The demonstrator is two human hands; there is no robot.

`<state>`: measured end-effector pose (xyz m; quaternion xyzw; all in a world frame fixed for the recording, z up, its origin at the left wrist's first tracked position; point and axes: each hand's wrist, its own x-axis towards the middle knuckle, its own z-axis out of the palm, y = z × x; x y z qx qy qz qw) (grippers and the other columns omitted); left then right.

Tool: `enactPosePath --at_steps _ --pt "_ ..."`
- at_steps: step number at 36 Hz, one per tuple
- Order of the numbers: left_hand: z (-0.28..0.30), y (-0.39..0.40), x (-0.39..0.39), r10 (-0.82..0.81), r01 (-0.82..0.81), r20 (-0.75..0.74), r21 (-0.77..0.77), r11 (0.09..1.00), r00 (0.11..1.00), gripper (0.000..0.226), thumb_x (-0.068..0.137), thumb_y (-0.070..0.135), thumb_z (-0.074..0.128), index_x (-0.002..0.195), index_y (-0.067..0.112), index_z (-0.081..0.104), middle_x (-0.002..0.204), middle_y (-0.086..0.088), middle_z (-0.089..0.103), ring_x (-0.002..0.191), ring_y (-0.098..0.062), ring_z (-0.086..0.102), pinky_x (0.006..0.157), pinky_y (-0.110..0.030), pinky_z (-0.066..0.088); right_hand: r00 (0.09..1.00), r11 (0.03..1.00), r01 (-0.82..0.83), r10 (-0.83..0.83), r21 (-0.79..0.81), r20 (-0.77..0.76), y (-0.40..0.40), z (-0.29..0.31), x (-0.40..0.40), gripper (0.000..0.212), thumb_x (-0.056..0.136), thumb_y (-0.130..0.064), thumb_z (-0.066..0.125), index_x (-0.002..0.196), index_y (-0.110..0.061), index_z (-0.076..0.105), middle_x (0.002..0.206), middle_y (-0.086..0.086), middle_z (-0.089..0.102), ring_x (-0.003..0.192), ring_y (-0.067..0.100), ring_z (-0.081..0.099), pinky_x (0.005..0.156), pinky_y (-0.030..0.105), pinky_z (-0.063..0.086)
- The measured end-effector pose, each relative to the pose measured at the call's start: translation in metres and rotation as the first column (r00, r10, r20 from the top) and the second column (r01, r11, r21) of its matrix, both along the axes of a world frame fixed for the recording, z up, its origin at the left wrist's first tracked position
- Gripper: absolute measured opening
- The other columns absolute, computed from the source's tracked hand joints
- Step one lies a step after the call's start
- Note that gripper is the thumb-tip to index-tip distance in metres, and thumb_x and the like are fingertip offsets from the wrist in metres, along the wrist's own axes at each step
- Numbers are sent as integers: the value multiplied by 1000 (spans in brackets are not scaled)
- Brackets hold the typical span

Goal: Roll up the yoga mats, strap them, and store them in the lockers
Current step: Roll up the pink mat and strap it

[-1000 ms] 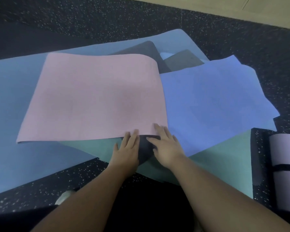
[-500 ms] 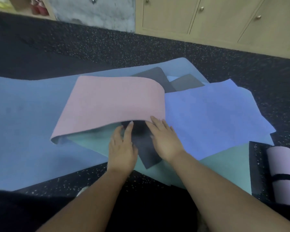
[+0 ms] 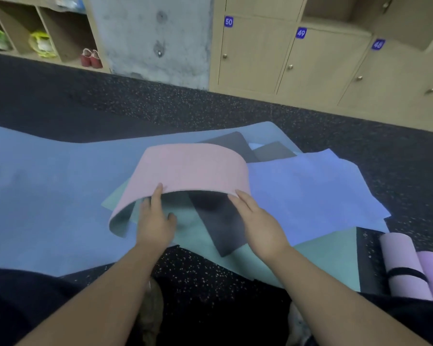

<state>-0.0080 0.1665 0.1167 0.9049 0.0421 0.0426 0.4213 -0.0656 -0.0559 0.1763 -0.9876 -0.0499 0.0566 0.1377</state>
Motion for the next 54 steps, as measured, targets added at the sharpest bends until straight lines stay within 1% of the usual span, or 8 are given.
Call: enactPosePath --at_steps 12,17,22,32,36,43,51,54 --pt "80 3 0 -25 4 162 131 991 986 55 90 8 48 143 8 32 158 -11 13 149 -21 -7 113 -54 25 997 993 77 -77 84 -4 12 17 -34 89 85 13 30 154 -39 8 161 -22 -3 128 23 47 98 35 42" --pt "133 1 5 -86 42 226 193 980 970 61 93 12 51 149 7 26 162 -8 -3 149 -17 -10 116 -50 19 997 955 41 -59 295 53 27 22 -31 75 94 8 35 155 -30 13 162 -14 9 145 20 26 108 21 23" --pt "164 -5 17 -161 91 257 263 961 953 64 93 15 49 150 7 22 162 -7 -4 148 -16 -10 116 -53 20 997 962 48 -63 270 50 39 27 -31 85 88 10 28 153 -40 10 160 -23 3 133 22 43 104 33 38" --pt "202 -49 47 -339 230 225 401 887 913 68 97 16 45 153 8 7 162 0 -10 148 -13 -13 117 -57 14 994 910 -77 37 408 105 43 34 -22 78 89 9 32 153 -33 17 160 -17 16 142 16 32 107 16 24" --pt "214 -76 60 -384 236 262 457 858 886 66 96 14 43 152 9 8 162 2 -9 148 -13 -13 115 -59 13 995 869 -25 -26 494 97 41 37 -14 86 85 11 30 151 -44 19 138 -45 6 128 -5 33 94 -3 18" --pt "180 -112 77 -596 497 -24 580 645 803 67 99 20 45 155 26 8 162 10 -6 148 -10 -10 116 -60 11 956 666 217 -292 714 -18 9 12 4 67 92 8 33 144 -35 37 133 -31 41 105 -22 44 85 -8 26" --pt "64 -96 44 -585 643 -286 468 606 759 64 99 49 42 153 35 12 162 11 2 147 -7 -9 119 -49 5 880 587 401 -461 703 -117 -35 -27 23 71 83 8 37 149 -19 37 146 -4 45 135 13 41 112 29 34" --pt "22 -78 31 -551 690 -416 411 595 723 71 94 57 44 153 39 9 161 14 0 147 -6 -9 119 -49 2 846 556 460 -511 692 -152 -48 -33 28 68 85 7 36 148 -18 39 140 -4 48 129 16 45 103 23 37"
